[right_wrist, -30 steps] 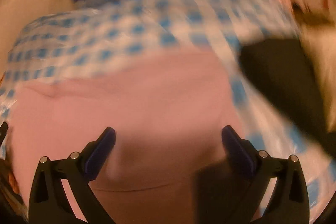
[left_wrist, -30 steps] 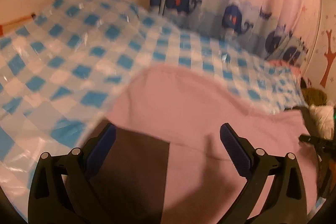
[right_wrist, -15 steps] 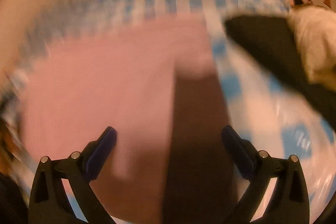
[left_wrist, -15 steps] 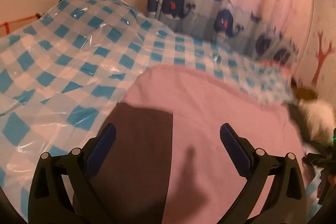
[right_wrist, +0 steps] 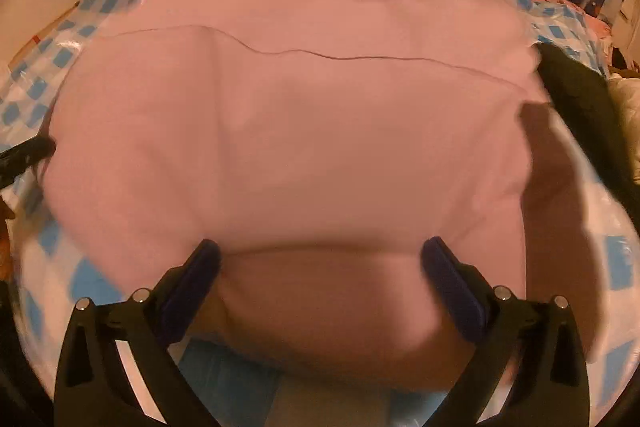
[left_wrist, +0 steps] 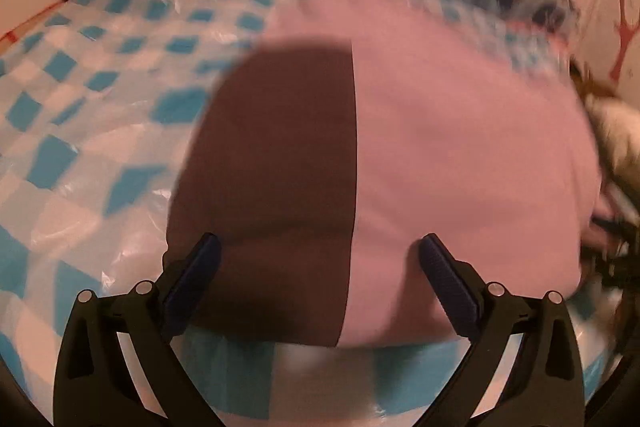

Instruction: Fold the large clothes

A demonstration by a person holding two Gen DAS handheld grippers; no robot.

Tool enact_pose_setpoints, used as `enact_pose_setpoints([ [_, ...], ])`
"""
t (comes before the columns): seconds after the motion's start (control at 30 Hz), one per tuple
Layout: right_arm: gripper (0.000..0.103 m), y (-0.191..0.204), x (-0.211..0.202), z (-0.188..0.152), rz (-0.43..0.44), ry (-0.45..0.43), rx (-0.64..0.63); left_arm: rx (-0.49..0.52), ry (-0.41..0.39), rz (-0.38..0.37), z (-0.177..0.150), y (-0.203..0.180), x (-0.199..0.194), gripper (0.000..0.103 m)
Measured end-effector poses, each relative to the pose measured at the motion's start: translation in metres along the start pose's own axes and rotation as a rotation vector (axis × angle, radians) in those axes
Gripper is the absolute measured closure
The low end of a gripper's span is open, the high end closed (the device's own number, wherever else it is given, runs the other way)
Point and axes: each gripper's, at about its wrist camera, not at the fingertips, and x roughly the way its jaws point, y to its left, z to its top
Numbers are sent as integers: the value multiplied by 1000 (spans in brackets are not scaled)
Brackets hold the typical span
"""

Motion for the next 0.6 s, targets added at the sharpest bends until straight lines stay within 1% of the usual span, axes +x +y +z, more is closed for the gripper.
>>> enact_pose_setpoints([
  [0.03,5,-3,-3,3,19,23,17,2,-5,3,0,0,-5,8],
  [0.07,5,-13,-14,9,76,41,68,-30,-30,-30,0,4,-17,8],
  [0.1,6,-20,-25,10,133,23,104,-71,-59,-81,-2,11,-28,8],
  [0.13,5,-34,-43,8,256,-21,173,-143,-87,-164,-7,23,-42,8],
  [0.17,5,-49,-55,5,317,-47,234,-190,-96,-219,-11,31,-49,8],
  [0.2,5,-68,-69,-2,327,-74,293,-254,-113,-294,-15,42,-57,8],
  [0.23,5,-82,-77,-8,321,-98,323,-351,-128,-387,-22,60,-65,8],
  [0.27,5,-99,-86,-15,296,-126,363,-419,-125,-435,-28,72,-66,8],
  [0.3,5,-112,-91,-21,274,-144,398,-508,-108,-485,-34,85,-63,8],
  [0.33,5,-130,-94,-30,262,-158,466,-620,-73,-569,-42,102,-55,8],
  [0.37,5,-145,-93,-34,245,-157,521,-695,-45,-622,-50,110,-47,8],
  [0.43,5,-160,-89,-33,241,-163,563,-853,17,-656,-67,125,-33,8],
  [0.47,5,-160,-88,-30,240,-166,557,-884,28,-677,-67,130,-27,8],
  [0.53,5,-143,-84,-21,255,-165,515,-940,39,-725,-72,130,-18,8],
  [0.6,5,-126,-76,-20,292,-156,475,-939,52,-732,-68,121,-10,8],
])
